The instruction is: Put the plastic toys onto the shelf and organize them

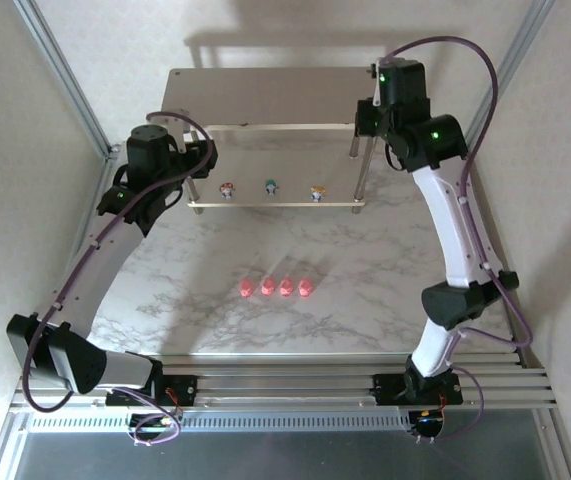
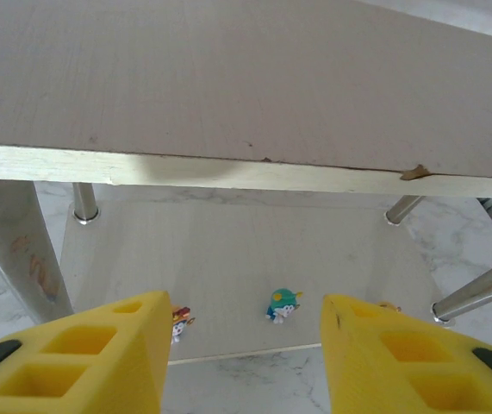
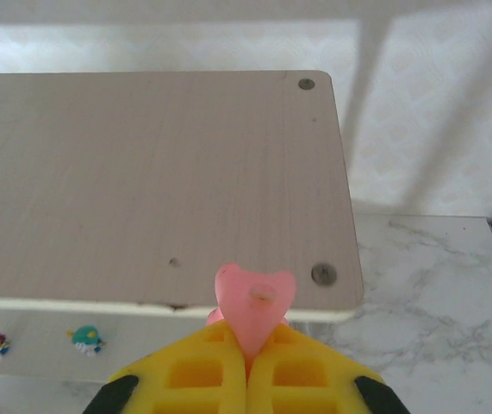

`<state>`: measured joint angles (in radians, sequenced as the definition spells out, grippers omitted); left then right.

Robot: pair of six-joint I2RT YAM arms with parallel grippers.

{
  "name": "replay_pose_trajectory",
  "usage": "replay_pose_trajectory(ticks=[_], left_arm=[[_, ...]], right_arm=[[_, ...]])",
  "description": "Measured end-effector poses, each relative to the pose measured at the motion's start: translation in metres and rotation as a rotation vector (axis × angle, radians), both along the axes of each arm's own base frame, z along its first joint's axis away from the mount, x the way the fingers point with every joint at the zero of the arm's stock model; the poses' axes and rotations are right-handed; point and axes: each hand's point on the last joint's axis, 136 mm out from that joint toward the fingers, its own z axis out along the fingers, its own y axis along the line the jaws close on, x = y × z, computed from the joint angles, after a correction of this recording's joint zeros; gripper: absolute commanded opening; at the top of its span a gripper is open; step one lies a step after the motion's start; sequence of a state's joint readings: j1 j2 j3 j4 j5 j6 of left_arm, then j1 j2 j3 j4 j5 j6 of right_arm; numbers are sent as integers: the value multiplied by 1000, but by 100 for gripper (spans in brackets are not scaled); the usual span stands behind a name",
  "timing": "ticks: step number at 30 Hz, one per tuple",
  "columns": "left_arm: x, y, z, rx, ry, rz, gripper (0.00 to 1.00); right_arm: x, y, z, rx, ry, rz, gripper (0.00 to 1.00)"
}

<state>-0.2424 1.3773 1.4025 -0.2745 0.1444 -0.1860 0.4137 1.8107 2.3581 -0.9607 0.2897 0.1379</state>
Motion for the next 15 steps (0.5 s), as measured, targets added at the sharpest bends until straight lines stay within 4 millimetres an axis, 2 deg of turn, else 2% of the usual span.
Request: replay_pose_trajectory(ticks=[5, 10, 15], left_arm=[[4, 1, 1, 2, 10, 2, 49], [5, 3, 6, 2, -1, 8, 49], [5, 7, 6, 3, 2, 16, 49]], right_arm=[[22, 4, -9, -6, 9, 15, 0], [32, 8, -10, 6, 3, 29, 0], [40, 10, -20, 6, 22, 34, 0]])
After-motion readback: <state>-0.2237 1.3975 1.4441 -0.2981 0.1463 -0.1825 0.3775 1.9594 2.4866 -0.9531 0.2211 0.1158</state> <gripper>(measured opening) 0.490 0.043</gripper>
